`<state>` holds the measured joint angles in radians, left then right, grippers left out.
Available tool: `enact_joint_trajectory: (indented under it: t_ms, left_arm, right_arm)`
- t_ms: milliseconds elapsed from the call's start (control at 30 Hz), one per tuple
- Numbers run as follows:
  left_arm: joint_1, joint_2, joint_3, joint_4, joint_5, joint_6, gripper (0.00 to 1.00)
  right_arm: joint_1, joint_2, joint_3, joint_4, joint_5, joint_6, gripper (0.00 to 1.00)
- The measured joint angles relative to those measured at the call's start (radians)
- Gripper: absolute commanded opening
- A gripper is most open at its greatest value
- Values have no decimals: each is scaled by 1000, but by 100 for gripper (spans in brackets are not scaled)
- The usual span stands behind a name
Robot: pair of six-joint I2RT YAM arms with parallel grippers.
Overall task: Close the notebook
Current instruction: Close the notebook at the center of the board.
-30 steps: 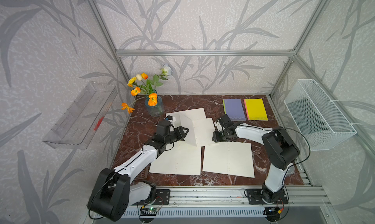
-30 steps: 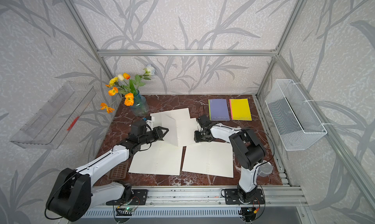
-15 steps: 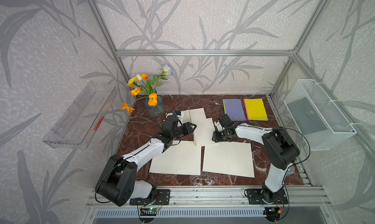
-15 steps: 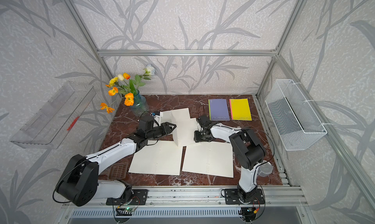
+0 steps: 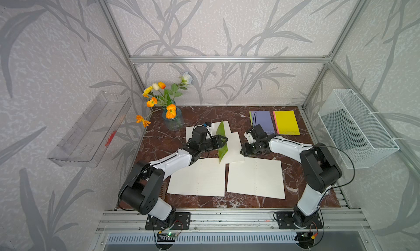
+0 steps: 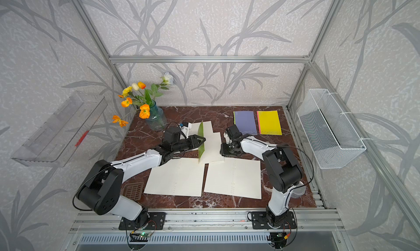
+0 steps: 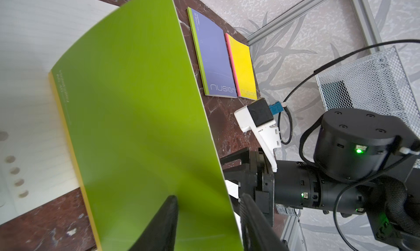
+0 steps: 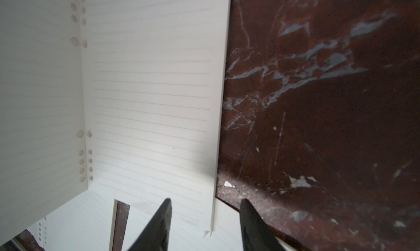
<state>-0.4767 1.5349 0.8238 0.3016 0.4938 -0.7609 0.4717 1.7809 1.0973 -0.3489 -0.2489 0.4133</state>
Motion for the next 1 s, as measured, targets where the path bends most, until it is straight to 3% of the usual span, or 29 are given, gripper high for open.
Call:
enact_joint_trajectory:
  t_ms: [467,1000]
  left_arm:
    - [-13,16,3,26,-21,-2,49]
    - [-12,85,-112,82,-63,-20,48]
  right_arm:
    - [-32,-92,-8,-36,6,-26,51]
    - [-9,-87,-53,10,-30,-40,47]
